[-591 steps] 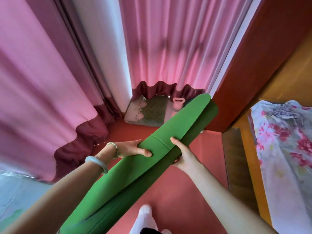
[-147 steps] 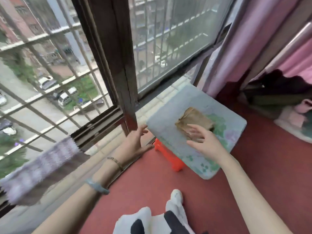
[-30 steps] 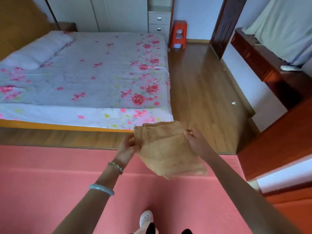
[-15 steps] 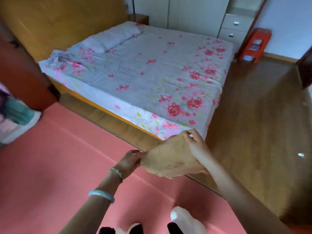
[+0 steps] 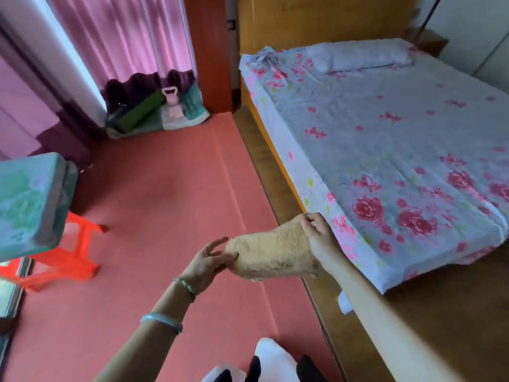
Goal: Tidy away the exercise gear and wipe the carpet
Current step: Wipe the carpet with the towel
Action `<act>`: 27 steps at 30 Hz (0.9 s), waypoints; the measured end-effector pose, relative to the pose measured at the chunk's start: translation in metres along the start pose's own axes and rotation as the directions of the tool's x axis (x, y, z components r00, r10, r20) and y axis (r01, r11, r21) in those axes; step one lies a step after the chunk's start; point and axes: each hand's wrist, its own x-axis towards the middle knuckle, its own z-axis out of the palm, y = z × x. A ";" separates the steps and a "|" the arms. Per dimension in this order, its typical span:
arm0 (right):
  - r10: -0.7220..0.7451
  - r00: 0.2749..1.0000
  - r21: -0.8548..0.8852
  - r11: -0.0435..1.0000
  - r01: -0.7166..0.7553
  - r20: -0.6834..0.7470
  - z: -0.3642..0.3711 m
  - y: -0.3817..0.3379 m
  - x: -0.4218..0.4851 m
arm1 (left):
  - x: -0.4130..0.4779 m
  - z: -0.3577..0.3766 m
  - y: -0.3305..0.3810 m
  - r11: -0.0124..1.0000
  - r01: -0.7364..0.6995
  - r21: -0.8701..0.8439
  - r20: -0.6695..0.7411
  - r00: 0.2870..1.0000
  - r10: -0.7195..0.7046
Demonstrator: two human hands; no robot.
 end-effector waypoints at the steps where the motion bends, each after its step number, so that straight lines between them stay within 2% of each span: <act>1: -0.011 1.000 0.015 1.000 0.011 0.029 0.006 0.001 -0.003 | -0.010 -0.004 -0.004 0.998 -0.058 -0.013 -0.027 0.998 0.058; 5: -0.028 0.993 0.093 0.996 0.017 0.118 0.029 0.004 -0.021 | -0.050 -0.023 -0.021 0.964 -0.261 -0.042 -0.145 0.957 0.253; 8: 0.055 0.974 0.189 0.977 -0.098 0.221 0.042 0.010 -0.039 | -0.086 -0.036 -0.043 0.935 -0.330 -0.127 -0.184 0.935 0.304; 11: 0.137 0.912 0.198 0.954 -0.227 0.387 0.051 0.013 -0.061 | -0.124 -0.046 -0.064 0.915 -0.391 -0.096 -0.272 0.895 0.354; 14: 0.125 0.821 0.114 0.968 -0.224 0.557 0.055 0.010 -0.085 | -0.162 -0.056 -0.083 0.916 -0.400 -0.037 -0.331 0.870 0.366; 16: 0.082 0.744 0.000 0.994 -0.109 0.663 0.059 0.006 -0.100 | -0.185 -0.060 -0.094 0.933 -0.359 0.034 -0.337 0.874 0.349; 18: 0.078 0.689 -0.192 0.977 0.091 0.721 0.064 0.002 -0.110 | -0.198 -0.064 -0.099 0.914 -0.264 0.306 -0.349 0.863 0.366; 20: 0.063 0.657 -0.330 0.898 0.291 0.751 0.073 -0.002 -0.120 | -0.207 -0.065 -0.106 0.772 -0.112 0.625 -0.364 0.833 0.416; 21: 0.044 0.652 -0.358 0.862 0.358 0.757 0.078 -0.002 -0.123 | -0.210 -0.065 -0.109 0.687 -0.055 0.724 -0.360 0.820 0.446; 22: 0.030 0.654 -0.384 0.829 0.405 0.756 0.082 0.000 -0.123 | -0.212 -0.065 -0.111 0.636 -0.017 0.771 -0.362 0.810 0.461; 24: 0.017 0.647 -0.422 0.771 0.477 0.762 0.087 -0.003 -0.120 | -0.219 -0.064 -0.113 0.627 0.034 0.778 -0.396 0.802 0.447; 25: 0.020 0.625 -0.439 0.730 0.524 0.780 0.089 -0.006 -0.116 | -0.224 -0.063 -0.113 0.648 0.039 0.760 -0.406 0.807 0.428; 27: 0.097 0.524 -0.454 0.646 0.614 0.846 0.089 -0.013 -0.107 | -0.229 -0.062 -0.114 0.713 -0.026 0.701 -0.389 0.824 0.412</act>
